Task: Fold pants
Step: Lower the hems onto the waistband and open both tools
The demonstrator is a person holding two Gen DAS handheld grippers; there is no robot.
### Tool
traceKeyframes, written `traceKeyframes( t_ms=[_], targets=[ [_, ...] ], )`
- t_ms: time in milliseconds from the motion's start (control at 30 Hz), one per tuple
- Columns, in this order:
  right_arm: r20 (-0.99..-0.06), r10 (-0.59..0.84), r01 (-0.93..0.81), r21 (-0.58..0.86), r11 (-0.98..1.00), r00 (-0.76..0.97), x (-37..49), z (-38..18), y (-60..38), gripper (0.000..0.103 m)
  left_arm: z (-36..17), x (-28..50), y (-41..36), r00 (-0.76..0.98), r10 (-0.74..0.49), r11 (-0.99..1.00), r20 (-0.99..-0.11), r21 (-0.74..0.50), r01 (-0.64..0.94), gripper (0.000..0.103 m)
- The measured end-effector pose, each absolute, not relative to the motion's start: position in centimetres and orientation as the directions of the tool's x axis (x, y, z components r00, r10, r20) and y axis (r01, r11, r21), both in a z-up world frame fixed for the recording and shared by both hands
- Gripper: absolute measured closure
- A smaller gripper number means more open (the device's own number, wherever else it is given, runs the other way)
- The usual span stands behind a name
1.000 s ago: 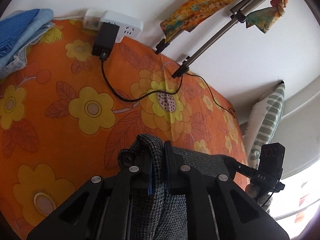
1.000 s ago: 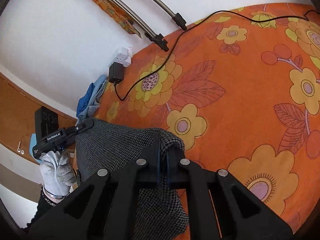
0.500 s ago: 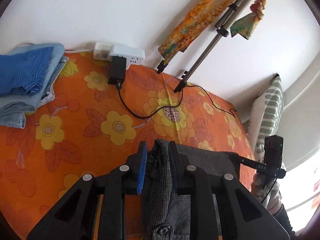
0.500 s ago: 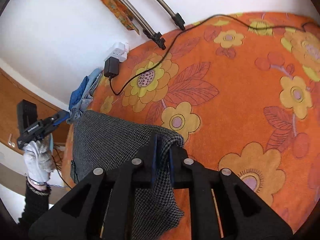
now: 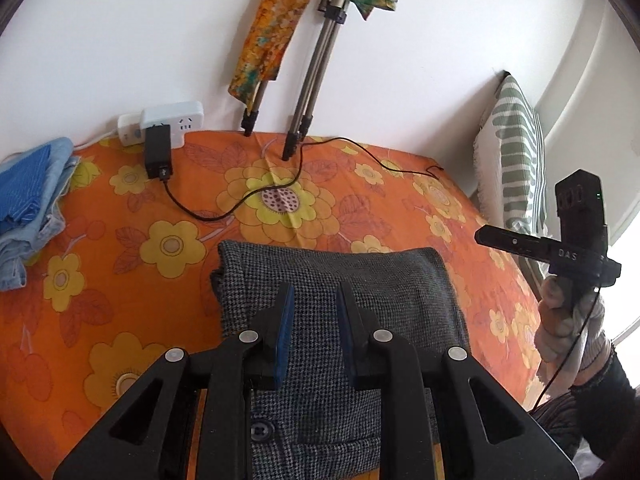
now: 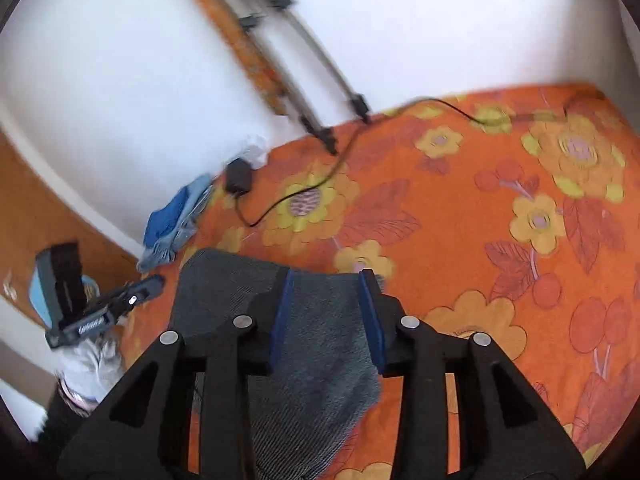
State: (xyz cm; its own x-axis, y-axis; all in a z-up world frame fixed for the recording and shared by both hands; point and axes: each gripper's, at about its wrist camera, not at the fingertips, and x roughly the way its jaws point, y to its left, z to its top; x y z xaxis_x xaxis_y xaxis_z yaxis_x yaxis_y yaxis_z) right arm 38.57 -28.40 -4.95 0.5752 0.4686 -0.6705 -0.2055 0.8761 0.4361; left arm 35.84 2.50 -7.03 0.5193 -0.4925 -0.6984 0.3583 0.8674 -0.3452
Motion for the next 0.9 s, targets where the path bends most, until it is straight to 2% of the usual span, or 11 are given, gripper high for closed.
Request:
traceKeyframes(
  t_ms=[100, 233, 400, 633, 900],
  targets=[
    [-0.677, 0.468, -0.286, 0.371, 0.884, 0.568, 37.4, -5.2, -24.7, 0.071, -7.8, 35.8, 1.4, 0.514, -0.485, 0.868, -0.707, -0.319, 0.381, 0.083],
    [-0.74, 0.419, -0.355, 0.257, 0.899, 0.526, 37.2, -7.8, -20.5, 0.073, -9.6, 35.7, 0.4, 0.506, -0.446, 0.88, -0.738, -0.258, 0.399, 0.083],
    [-0.802, 0.363, -0.319, 0.228, 0.92, 0.475, 38.4, -11.5, -20.5, 0.075, -13.2, 36.1, 0.0, 0.473, -0.388, 0.897, -0.791, -0.205, 0.392, 0.089],
    [-0.837, 0.324, -0.292, 0.208, 0.934, 0.442, 38.5, -13.6, -21.7, 0.075, -14.2, 37.2, 2.3, 0.436, -0.456, 0.88, -0.775, -0.32, 0.351, 0.098],
    [-0.8, 0.35, -0.36, 0.181, 0.915, 0.488, 35.8, -10.4, -20.3, 0.075, -11.8, 36.3, 4.8, 0.509, -0.427, 0.9, -0.748, -0.296, 0.319, 0.099]
  ],
)
